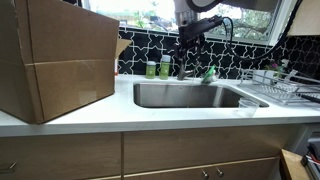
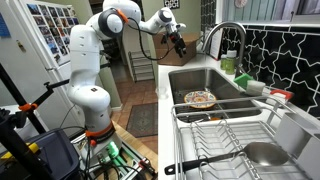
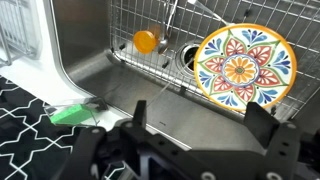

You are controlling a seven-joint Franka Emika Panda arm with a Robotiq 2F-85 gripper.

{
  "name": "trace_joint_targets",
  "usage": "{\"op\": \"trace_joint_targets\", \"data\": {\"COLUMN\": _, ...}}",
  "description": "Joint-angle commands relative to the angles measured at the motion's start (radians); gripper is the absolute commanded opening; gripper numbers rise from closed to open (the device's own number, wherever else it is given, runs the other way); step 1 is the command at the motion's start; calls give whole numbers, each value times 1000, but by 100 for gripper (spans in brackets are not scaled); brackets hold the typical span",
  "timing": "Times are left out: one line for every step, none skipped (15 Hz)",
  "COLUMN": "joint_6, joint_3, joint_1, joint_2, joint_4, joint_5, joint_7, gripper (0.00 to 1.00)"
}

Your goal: Remove the plate from the dish rack, then rinse it and place it in the sink

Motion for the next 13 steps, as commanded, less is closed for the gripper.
{"op": "trace_joint_targets", "data": {"joint_6": 36, "joint_3": 12, "joint_1": -3, "joint_2": -105, "joint_4": -117, "joint_5": -52, "joint_7": 95, "gripper": 100}}
{"op": "trace_joint_targets", "data": {"joint_6": 65, "joint_3": 16, "joint_1": -7, "joint_2": -124, "joint_4": -137, "joint_5": -64, "joint_7": 107, "gripper": 100}}
{"op": "trace_joint_targets", "data": {"joint_6": 87, "joint_3": 20, "joint_1": -11, "joint_2": -140, "joint_4": -151, "joint_5": -71, "joint_7": 119, "gripper": 100}}
{"op": "trace_joint_targets", "data": {"joint_6": 108, "joint_3": 24, "joint_1": -14, "joint_2": -155, "joint_4": -164, "joint_5": -76, "joint_7": 132, "gripper": 100}}
{"op": "trace_joint_targets", "data": {"joint_6": 130, "joint_3": 26, "joint_1": -16, "joint_2": -171, "joint_4": -182, "joint_5": -85, "joint_7": 146, "gripper": 100}}
{"op": "trace_joint_targets", "data": {"joint_6": 151, "joint_3": 29, "joint_1": -18, "joint_2": -187, "joint_4": -199, "joint_5": -96, "joint_7": 161, "gripper": 100}}
{"op": "trace_joint_targets", "data": {"joint_6": 166, "joint_3": 33, "joint_1": -19, "joint_2": -202, "joint_4": -215, "joint_5": -108, "joint_7": 168, "gripper": 100}}
{"op": "trace_joint_targets", "data": {"joint_6": 111, "joint_3": 38, "joint_1": -27, "joint_2": -138, "joint_4": -123, "joint_5": -78, "joint_7": 128, "gripper": 100}}
{"op": "trace_joint_targets", "data": {"joint_6": 124, "joint_3": 41, "joint_1": -29, "joint_2": -152, "joint_4": -138, "joint_5": -85, "joint_7": 136, "gripper": 100}}
{"op": "trace_joint_targets", "data": {"joint_6": 127, "joint_3": 44, "joint_1": -30, "joint_2": -162, "joint_4": -150, "joint_5": -89, "joint_7": 139, "gripper": 100}}
{"op": "trace_joint_targets", "data": {"joint_6": 128, "joint_3": 46, "joint_1": -30, "joint_2": -168, "joint_4": -156, "joint_5": -90, "joint_7": 141, "gripper": 100}}
{"op": "trace_joint_targets", "data": {"joint_6": 129, "joint_3": 47, "joint_1": -31, "joint_2": -171, "joint_4": -160, "joint_5": -91, "joint_7": 142, "gripper": 100}}
{"op": "trace_joint_targets", "data": {"joint_6": 131, "joint_3": 48, "joint_1": -31, "joint_2": -173, "joint_4": -164, "joint_5": -92, "joint_7": 143, "gripper": 100}}
